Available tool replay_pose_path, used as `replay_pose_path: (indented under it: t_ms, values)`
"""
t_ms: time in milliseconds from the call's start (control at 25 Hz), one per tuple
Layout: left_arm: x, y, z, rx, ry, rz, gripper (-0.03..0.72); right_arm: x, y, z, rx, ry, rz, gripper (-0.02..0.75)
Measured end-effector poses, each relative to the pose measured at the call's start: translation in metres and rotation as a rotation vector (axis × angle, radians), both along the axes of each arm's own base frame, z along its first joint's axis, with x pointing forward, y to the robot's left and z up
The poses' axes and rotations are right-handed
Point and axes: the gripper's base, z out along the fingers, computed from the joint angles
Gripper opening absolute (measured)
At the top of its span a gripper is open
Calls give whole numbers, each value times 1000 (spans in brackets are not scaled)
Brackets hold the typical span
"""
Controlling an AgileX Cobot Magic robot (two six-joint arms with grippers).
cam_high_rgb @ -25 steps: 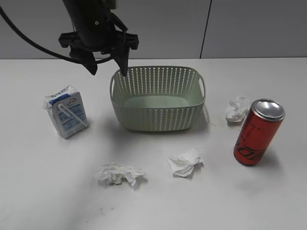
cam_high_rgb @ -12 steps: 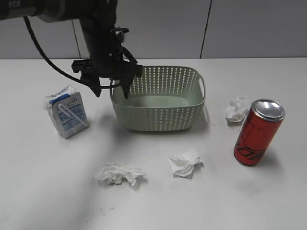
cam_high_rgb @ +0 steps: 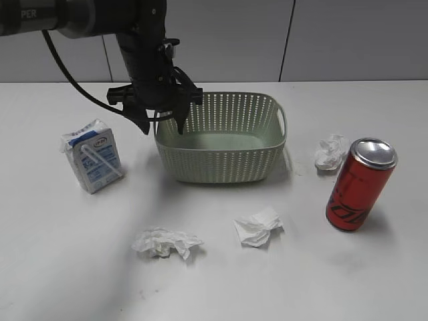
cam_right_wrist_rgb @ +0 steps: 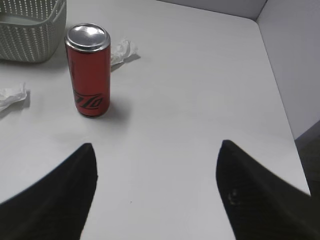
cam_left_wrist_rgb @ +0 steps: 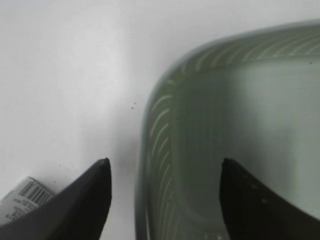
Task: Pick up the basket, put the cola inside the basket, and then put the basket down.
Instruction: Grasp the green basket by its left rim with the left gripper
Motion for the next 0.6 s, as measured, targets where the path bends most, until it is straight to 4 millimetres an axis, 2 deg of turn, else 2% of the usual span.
replay_pose_path:
  t_ms: [320,480,600]
  values:
    - [0,0,-17,27,46,-2,489,0,0,0,0,0,0,563]
    - [0,0,-17,26,46,0,482,0,0,0,0,0,0,563]
    - [0,0,-18,26,47,0,445,0,0,0,1,0,-1,563]
